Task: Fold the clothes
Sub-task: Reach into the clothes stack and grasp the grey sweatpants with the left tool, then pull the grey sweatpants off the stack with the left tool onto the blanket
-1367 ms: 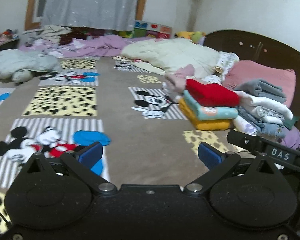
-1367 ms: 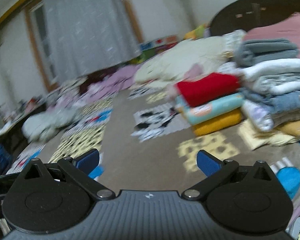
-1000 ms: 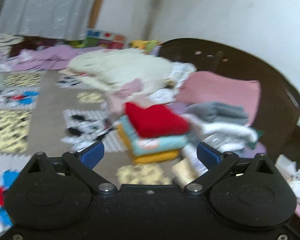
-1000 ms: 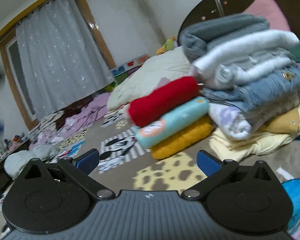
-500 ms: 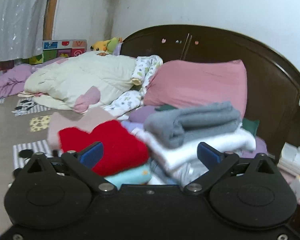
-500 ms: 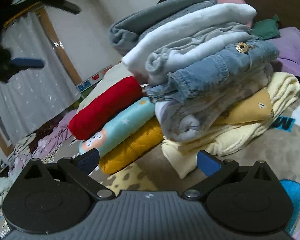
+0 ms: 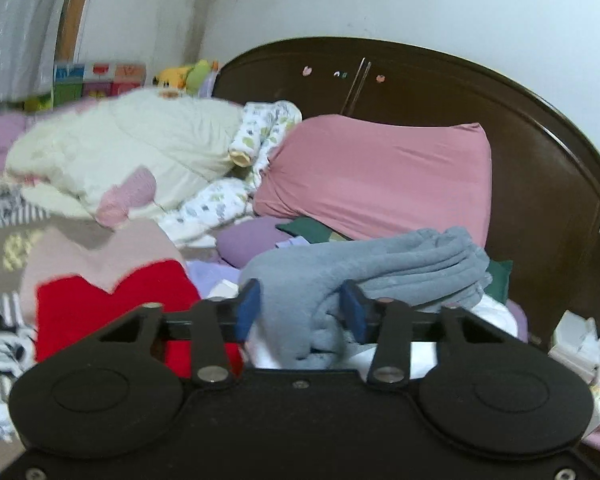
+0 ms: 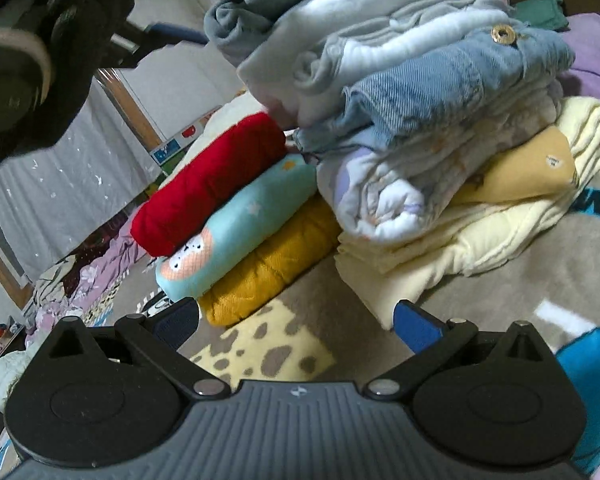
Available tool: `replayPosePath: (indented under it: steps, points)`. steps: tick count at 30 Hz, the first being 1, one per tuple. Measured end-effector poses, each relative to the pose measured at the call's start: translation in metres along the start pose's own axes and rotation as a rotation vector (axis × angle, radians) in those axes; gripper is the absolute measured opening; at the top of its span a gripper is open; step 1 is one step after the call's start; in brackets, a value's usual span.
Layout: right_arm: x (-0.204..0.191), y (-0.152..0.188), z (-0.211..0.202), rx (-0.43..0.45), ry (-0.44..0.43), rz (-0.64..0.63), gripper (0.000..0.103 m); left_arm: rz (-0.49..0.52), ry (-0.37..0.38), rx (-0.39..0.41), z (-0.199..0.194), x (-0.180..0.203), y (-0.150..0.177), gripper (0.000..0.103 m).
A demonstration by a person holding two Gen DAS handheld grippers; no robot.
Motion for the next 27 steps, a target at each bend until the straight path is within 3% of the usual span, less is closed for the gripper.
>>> replayPosePath:
  steps: [7, 14, 19, 27]
  points:
    - [-0.001, 0.005, 0.0, -0.018, 0.013, -0.009, 0.103, -0.147, 0.062, 0.009, -0.006, -0.009, -0.006, 0.018]
    - [0.005, 0.004, -0.002, -0.021, 0.032, -0.007, 0.103, -0.055, 0.058, 0.037, -0.037, 0.005, 0.002, 0.014]
    - [0.01, 0.002, -0.005, -0.012, 0.044, -0.015, 0.103, -0.037, 0.03, 0.109, -0.068, 0.002, 0.001, 0.013]
    - [0.017, 0.001, -0.01, -0.002, 0.054, -0.026, 0.103, 0.047, -0.062, 0.189, -0.126, -0.018, -0.017, 0.012]
Point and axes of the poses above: each gripper's, at about its wrist camera, not at the fingertips, and z roughly the way its jaws point, x to its right, y to its underside, the point moved 7 cm from there along z, roughly the way its jaws point, and after that the axes turned 8 degrees about y, right-handed, at the moved point
